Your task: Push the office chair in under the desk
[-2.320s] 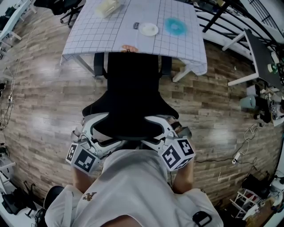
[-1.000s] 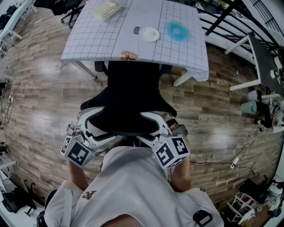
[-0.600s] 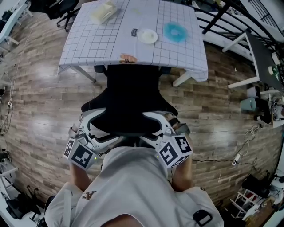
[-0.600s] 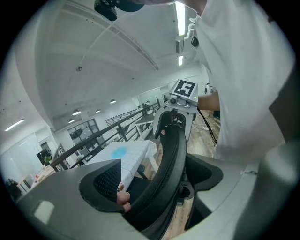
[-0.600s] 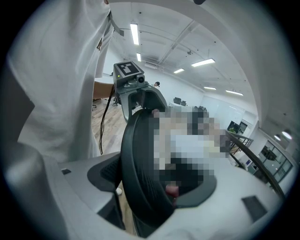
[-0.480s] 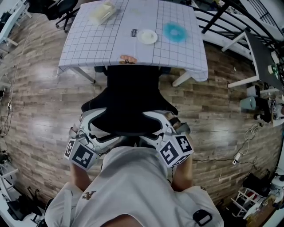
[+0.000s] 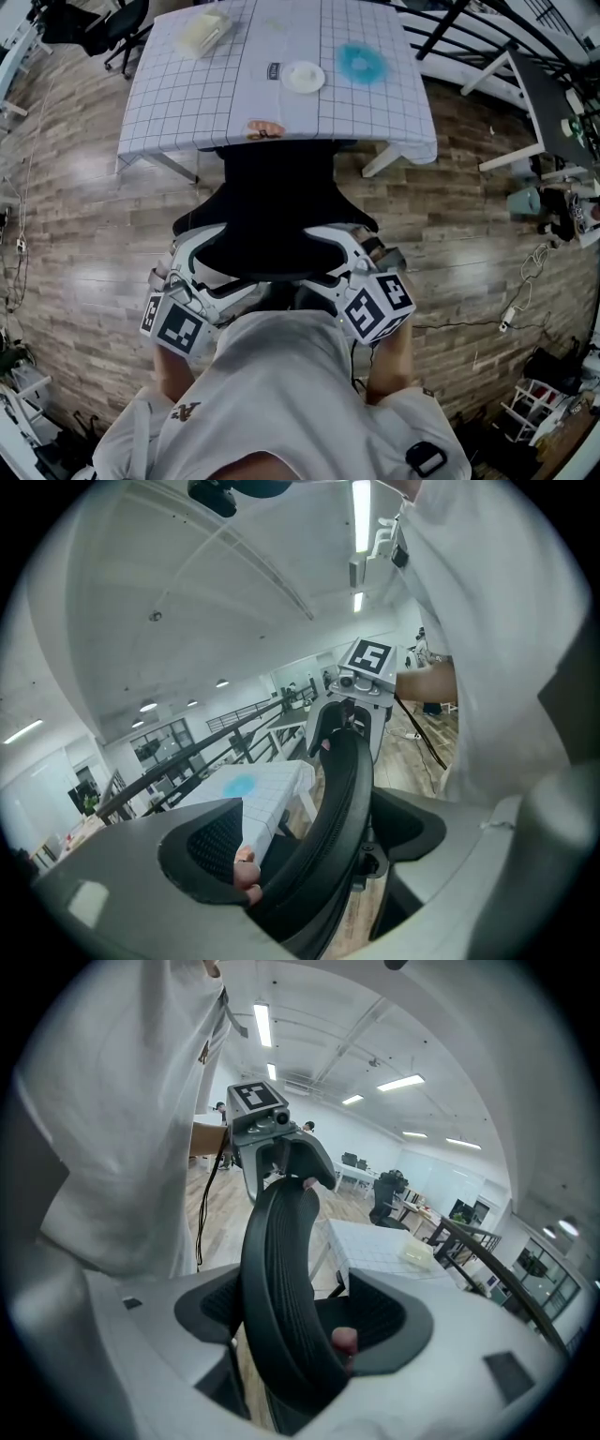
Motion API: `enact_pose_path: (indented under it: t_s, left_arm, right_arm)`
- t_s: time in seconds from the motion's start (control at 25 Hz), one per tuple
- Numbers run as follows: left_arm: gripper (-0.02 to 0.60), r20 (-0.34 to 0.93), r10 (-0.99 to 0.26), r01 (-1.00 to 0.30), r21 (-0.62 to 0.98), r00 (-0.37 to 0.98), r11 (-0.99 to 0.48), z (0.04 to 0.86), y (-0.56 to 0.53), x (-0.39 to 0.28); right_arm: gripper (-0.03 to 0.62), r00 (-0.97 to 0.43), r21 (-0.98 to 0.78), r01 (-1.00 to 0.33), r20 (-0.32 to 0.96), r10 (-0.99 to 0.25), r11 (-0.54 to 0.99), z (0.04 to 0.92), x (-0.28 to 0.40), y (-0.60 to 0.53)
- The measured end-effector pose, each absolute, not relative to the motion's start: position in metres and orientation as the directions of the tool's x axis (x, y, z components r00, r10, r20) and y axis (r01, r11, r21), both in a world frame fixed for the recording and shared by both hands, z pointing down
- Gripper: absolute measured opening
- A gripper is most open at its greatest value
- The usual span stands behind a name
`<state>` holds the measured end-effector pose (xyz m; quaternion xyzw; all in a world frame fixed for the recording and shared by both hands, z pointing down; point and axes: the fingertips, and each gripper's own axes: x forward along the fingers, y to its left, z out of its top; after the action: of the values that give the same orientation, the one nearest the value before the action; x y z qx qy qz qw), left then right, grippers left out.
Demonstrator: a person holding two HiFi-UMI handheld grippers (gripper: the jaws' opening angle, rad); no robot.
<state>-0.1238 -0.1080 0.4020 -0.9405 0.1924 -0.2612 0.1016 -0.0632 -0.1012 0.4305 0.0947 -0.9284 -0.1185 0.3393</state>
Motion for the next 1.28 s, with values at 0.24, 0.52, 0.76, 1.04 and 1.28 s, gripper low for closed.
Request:
enact_pose_path:
  t_s: [0.24, 0.52, 0.76, 1.04, 1.28]
  left_arm:
    - [0.422, 0.448, -0.409, -0.304, -0.289, 0.795, -0.908, 0.401, -0.120, -0.125]
    - [0.422, 0.443, -0.413, -0.311, -0.285, 0.796, -0.907, 0.400, -0.134, -0.120]
    - [0.423, 0.448, -0.424, -0.322, -0.289, 0.787, -0.902, 0.401, -0.146, -0.115]
    - [0.423, 0.448, -0.438, -0.341, -0.285, 0.779, -0.896, 0.401, -0.158, -0.106]
    - [0.423, 0.439, -0.452, -0.359, -0.282, 0.777, -0.890, 0.399, -0.165, -0.097]
  right_arm:
    - [0.325, -0.755, 0.281, -0.102, 0.602, -0.258, 0.954, 0.429, -0.065, -0.113]
    - [0.325, -0.760, 0.276, -0.091, 0.601, -0.246, 0.957, 0.429, -0.060, -0.127]
    - [0.325, -0.759, 0.286, -0.082, 0.603, -0.246, 0.955, 0.430, -0.054, -0.139]
    - [0.324, -0.765, 0.294, -0.065, 0.598, -0.237, 0.954, 0.431, -0.046, -0.152]
    - [0.324, -0.777, 0.291, -0.049, 0.590, -0.219, 0.956, 0.428, -0.037, -0.161]
